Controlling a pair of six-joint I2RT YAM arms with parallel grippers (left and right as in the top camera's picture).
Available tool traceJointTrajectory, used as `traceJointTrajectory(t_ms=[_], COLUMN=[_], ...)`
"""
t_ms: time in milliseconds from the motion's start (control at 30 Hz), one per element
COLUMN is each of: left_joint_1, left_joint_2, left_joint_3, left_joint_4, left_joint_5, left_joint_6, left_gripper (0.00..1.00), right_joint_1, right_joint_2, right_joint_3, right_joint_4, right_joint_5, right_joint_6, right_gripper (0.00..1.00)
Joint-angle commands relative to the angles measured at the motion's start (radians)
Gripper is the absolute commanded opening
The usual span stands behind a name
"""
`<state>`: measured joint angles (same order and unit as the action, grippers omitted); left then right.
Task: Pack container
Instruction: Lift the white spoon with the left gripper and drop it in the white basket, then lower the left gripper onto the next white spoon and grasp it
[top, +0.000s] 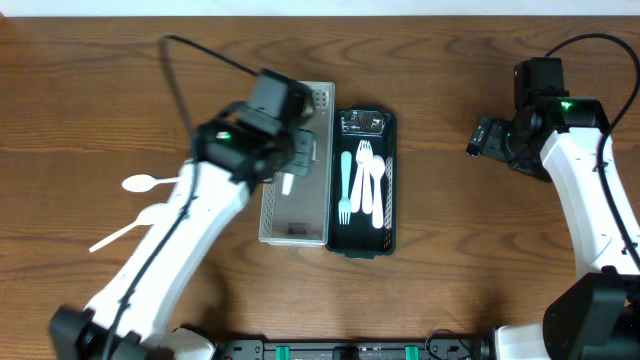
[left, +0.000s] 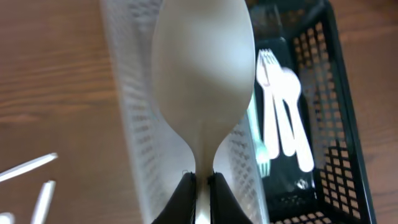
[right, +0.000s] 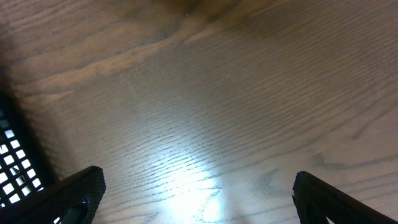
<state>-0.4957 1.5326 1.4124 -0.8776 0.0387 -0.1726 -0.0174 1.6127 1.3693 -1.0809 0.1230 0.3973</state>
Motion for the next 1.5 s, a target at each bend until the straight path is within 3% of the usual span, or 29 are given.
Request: traceJointTrajectory(t_ms=[0, 200, 300, 600, 833, 933, 1200, 1367, 1467], left_joint_1=[-0.017, -0.013, -0.008, 0.011, 0.038, 0.106, 0.526, 0.784, 0.893], left_joint_2=[0.095, 0.248, 0.276, 0.241, 0.040, -0.082, -0.237, -0.223, -0.219], left_joint_3=[-0.034, -0.034, -0.034, -0.002, 0.108, 0.132, 0.132, 0.079, -0.008], left_joint_4=[0.016, 0.024, 0.027, 0.011, -0.056, -0.053, -0.192, -0.361, -0.378], left_joint_5=[-0.009, -0.009, -0.010, -0.059, -0.237, -0.270, -0.268, -0.266, -0.211], left_joint_6=[-0.040, -0.039, -0.039, 0.008, 0.007, 0.001, -0.203, -0.551, -0.765], left_gripper=[0.06, 0.07, 0.28, 0.56, 0.79, 0.99, 0.98, 0.98, 0.98], right_joint_1=[-0.002, -0.002, -0.002, -0.002, -0.002, -0.002, -0.002, -0.002, -0.002], right_joint_2=[-0.008, -0.008, -0.008, -0.008, -0.008, -0.008, -0.008, -0.008, -0.008], right_joint_3=[0.004, 0.004, 0.004, 0.004, 0.004, 0.004, 0.004, 0.004, 0.004], right_joint_4=[-0.008, -0.012, -0.011, -0.012, -0.012, -0.013, -0.023, -0.027, -0.027], right_joint_5=[-0.008, -0.008, -0.008, -0.008, -0.007, -0.008, -0.008, -0.008, -0.008], right_joint_6=[-0.013, -0.021, -0.021, -0.032, -0.048, -0.060, -0.062, -0.062, -0.062], right_gripper=[0.99, 0.99, 0.99, 0.99, 0.99, 0.99, 0.99, 0.99, 0.99])
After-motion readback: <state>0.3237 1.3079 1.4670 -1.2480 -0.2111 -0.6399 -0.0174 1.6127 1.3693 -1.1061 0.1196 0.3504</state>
